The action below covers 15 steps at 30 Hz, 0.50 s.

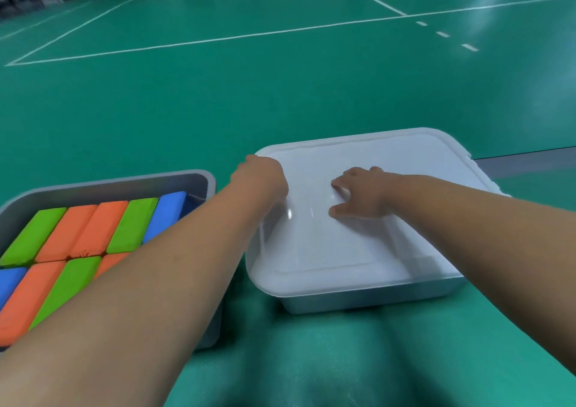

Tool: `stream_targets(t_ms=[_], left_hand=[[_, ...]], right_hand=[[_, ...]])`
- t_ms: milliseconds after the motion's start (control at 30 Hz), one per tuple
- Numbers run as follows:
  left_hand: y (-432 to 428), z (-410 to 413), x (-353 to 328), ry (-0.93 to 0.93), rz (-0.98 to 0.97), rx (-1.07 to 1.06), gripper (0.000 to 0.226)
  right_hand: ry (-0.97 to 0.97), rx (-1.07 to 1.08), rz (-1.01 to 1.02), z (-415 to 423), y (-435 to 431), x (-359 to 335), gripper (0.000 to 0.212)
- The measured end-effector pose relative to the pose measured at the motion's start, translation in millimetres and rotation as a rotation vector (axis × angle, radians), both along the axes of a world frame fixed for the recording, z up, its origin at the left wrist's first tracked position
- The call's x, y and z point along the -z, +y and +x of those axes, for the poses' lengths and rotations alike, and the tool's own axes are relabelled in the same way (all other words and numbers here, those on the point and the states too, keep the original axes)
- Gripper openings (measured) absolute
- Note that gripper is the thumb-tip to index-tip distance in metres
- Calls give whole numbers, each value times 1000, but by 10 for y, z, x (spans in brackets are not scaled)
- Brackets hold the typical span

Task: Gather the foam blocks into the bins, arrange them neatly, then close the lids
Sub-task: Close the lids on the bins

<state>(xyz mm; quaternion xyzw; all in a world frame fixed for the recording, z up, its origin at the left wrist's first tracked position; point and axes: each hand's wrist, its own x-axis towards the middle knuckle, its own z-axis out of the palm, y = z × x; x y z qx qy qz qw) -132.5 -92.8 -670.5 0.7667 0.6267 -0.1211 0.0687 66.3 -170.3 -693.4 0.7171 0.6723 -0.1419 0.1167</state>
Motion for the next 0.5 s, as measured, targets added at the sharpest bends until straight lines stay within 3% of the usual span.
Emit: stream_targets(t_ms=[67,233,367,500], left_hand=[[-87,278,36,-29,32,109,22],[-417,967,225,-174,-196,493,76],[-573,1351,490,-154,-178,579,115],[-530,1510,541,-186,-164,673,129]], right_hand=[[30,55,48,207,-10,-20,63],[-9,350,126,952,-134,11,68],[-31,553,211,1527,-389,77,47],[-35,700,193,1798,-554,219,58]])
